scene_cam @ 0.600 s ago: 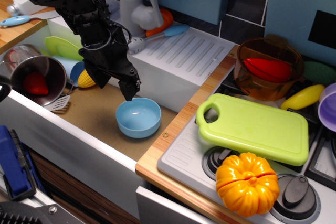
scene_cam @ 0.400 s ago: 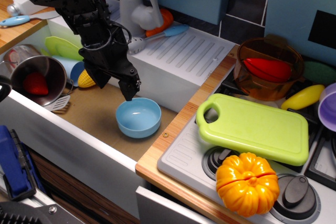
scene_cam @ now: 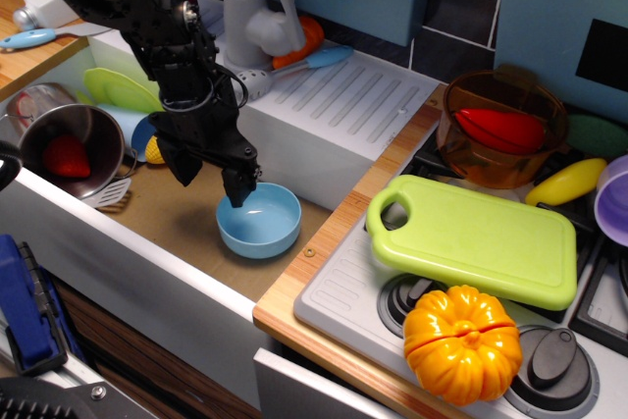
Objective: Lift bowl
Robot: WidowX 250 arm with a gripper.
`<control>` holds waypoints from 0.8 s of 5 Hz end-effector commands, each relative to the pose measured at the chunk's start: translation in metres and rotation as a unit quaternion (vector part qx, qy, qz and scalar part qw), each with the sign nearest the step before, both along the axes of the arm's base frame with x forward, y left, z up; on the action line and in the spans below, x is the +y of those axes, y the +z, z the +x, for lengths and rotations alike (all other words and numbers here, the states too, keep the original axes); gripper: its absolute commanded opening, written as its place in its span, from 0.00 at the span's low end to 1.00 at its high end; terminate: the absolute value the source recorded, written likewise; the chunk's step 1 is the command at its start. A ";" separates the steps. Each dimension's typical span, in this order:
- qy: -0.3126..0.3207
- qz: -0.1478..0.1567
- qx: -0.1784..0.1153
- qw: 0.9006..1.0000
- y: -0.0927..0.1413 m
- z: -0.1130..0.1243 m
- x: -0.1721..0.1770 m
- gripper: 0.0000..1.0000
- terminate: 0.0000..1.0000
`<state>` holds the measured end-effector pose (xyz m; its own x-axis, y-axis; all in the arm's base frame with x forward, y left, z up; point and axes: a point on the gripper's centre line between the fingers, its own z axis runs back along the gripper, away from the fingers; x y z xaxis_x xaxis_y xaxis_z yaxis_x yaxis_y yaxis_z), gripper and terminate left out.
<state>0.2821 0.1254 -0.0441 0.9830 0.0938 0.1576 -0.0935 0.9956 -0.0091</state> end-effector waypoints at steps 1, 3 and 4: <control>0.007 0.014 -0.015 1.000 -0.010 0.007 0.002 1.00 0.00; 0.009 0.016 -0.027 0.999 -0.026 0.005 0.002 0.00 0.00; 0.009 0.016 -0.028 0.999 -0.026 0.006 0.001 0.00 0.00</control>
<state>0.2838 0.1213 -0.0775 0.9762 0.1085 0.1876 -0.1128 0.9935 0.0121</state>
